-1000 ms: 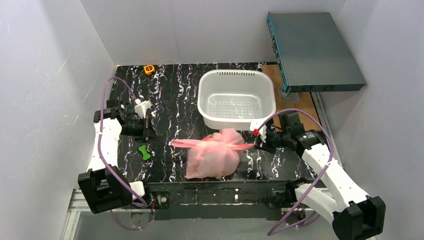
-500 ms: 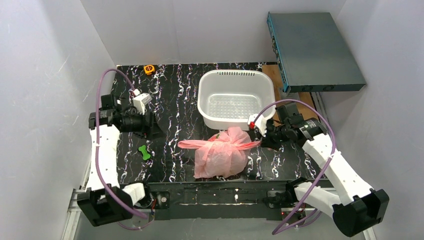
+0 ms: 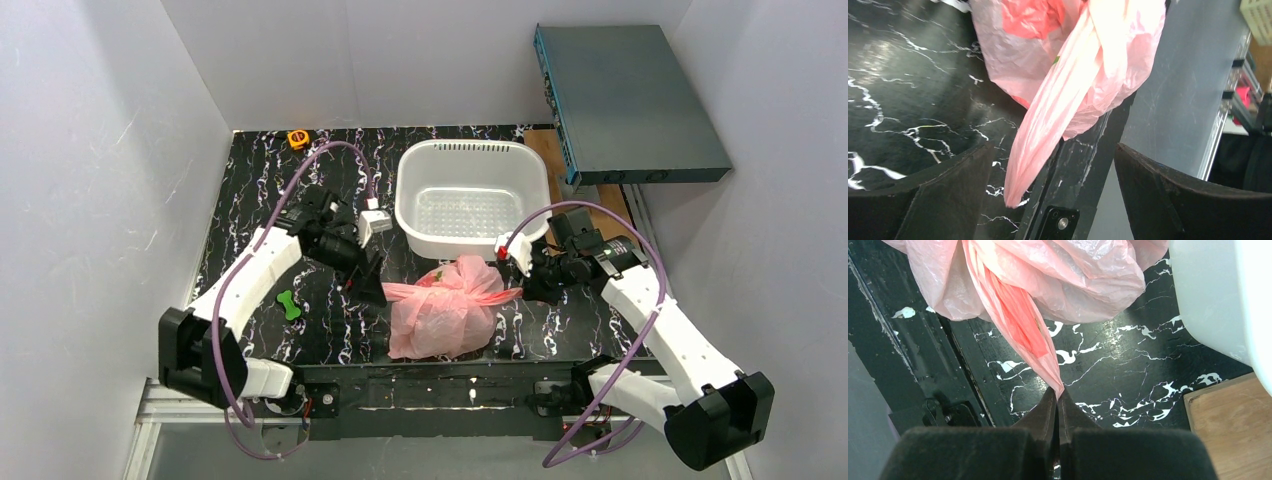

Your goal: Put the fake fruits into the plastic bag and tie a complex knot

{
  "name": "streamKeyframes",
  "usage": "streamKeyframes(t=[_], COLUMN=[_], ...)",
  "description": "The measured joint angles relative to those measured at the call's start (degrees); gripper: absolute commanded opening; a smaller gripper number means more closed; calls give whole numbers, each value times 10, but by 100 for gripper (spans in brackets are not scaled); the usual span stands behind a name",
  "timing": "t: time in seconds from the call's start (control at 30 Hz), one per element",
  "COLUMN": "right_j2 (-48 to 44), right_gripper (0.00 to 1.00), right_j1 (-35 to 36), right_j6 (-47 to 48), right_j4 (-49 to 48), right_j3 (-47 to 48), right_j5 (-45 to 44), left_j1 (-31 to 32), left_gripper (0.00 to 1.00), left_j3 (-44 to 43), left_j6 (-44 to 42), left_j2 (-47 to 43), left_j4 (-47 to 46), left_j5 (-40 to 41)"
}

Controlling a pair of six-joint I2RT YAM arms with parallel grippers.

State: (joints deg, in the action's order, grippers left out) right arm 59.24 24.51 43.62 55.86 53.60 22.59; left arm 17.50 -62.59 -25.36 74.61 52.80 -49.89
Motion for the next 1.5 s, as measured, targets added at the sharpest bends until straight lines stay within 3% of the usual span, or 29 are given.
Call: streamKeyframes(t=[0.07,0.13,0.17,0.3,0.53,0.8,0.83,0.87,1.0,1.07,1.3,1.4,1.5], right_j2=[-4,-7,-8,-9,-11,113,127,136,128,108,16,-35,-57], right_gripper=[1,1,1,1,1,1,10,20,54,64,74,77,76], right_j1=[0,0,0,0,24,48,52,55,58,56,54,44,-7], right_j6=[-2,-5,-7,-19,-56,-90,-94,-96,-109,-119,-173,-214,-275], right_j4=[0,-2,-3,-3,-104,-171,-169,-167,-143,-125,-85,-72,-62], right_j3=[-2,-2,-2,-1,30,26,31,35,43,43,108,153,201], right_j5=[-1,0,0,8,103,111,111,111,111,106,86,64,20], left_j1=[17,24,24,3,-209,-240,-241,-241,-243,-249,-254,-254,-254], left_gripper=[66,7,0,0,0,0,0,5,67,96,98,98,98], left_j3=[6,19,22,8,-90,-78,-70,-65,-58,-58,-112,-213,-356], left_j6=[-19,-27,-24,-20,-65,-67,-68,-71,-89,-93,-66,-42,38], left_j2=[22,28,29,39,45,97,97,94,71,52,-29,-36,18], left_j4=[6,8,7,18,105,105,103,103,111,120,147,180,218], left_j5=[3,14,21,45,-17,3,10,16,40,50,93,127,167])
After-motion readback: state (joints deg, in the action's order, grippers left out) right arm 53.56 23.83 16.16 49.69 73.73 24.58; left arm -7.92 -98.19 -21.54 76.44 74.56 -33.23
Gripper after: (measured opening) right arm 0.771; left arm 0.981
